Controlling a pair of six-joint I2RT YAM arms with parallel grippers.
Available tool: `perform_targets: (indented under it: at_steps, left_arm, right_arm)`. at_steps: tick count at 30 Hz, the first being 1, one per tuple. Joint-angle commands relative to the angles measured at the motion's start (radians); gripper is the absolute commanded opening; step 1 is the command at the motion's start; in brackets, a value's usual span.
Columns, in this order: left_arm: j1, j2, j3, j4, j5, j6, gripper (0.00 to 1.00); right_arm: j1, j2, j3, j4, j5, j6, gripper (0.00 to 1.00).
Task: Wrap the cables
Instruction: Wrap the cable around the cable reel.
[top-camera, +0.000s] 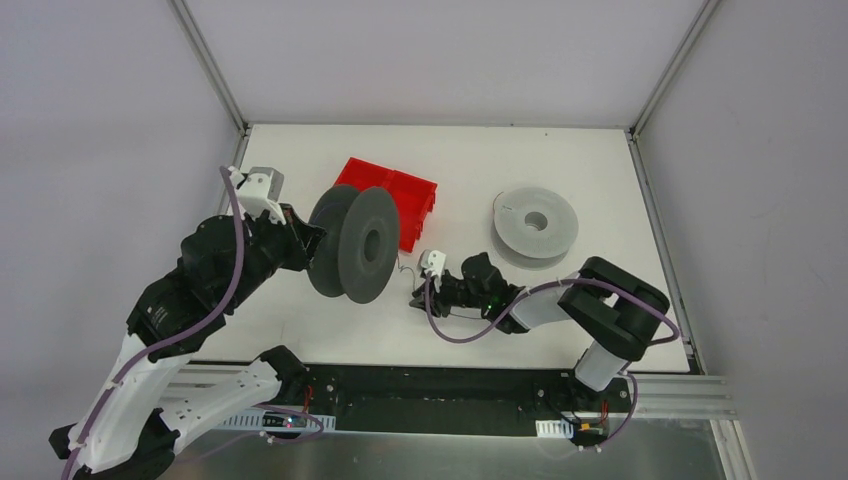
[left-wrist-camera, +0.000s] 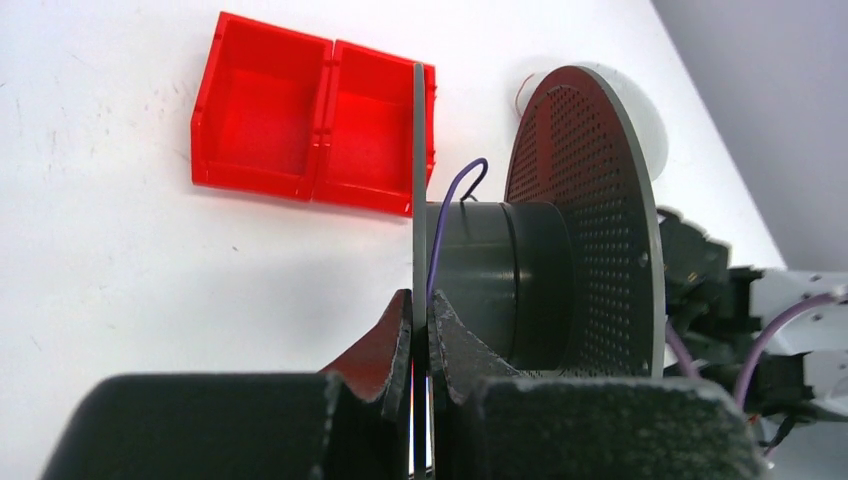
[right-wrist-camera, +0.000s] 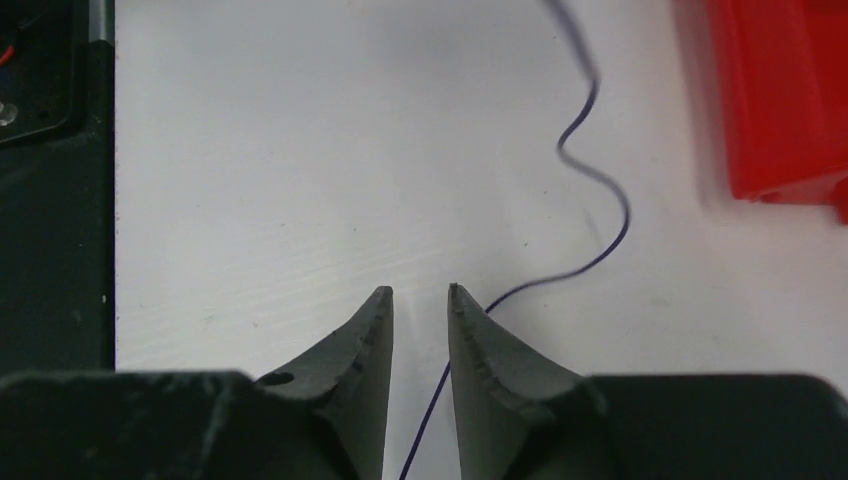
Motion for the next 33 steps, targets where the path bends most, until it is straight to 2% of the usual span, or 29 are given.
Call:
perform_targets:
  at_steps: [1, 8, 13, 20, 26, 30, 31, 33]
  left_arm:
    - [0.014, -0.038, 0.043, 0.151, -0.031, -0.085, 0.00]
    - [0.014, -0.038, 0.051, 0.153, -0.012, -0.085, 0.00]
    - [0.014, -0.041, 0.054, 0.157, 0.008, -0.105, 0.00]
    - [0.014, -0.041, 0.089, 0.161, 0.024, -0.127, 0.00]
    - [0.014, -0.041, 0.123, 0.160, 0.025, -0.139, 0.00]
    - [0.014, -0.038, 0.145, 0.161, 0.018, -0.146, 0.00]
    - [0.013, -0.039, 0.146, 0.161, 0.010, -0.147, 0.00]
    - [0.014, -0.046, 0.144, 0.162, -0.018, -0.149, 0.00]
  right_arm:
    - [0.040, 0.053, -0.042, 0.146, 0.106, 0.039, 0.32]
    - [0.049, -0.049, -0.124, 0.201, 0.195, 0.067, 0.43]
    - [0.051, -0.141, -0.099, 0.119, 0.222, 0.035, 0.60]
    - [0.021, -0.036, 0.032, 0.110, 0.142, -0.053, 0.70]
    - [0.002, 0.110, 0.175, 0.110, 0.079, -0.020, 0.72]
    - [-0.006, 0.208, 0.230, 0.175, 0.040, 0.051, 0.72]
    - [-0.005, 0.223, 0.233, 0.194, 0.011, 0.077, 0.70]
    - [-0.001, 0.237, 0.226, 0.218, -0.027, 0.113, 0.59]
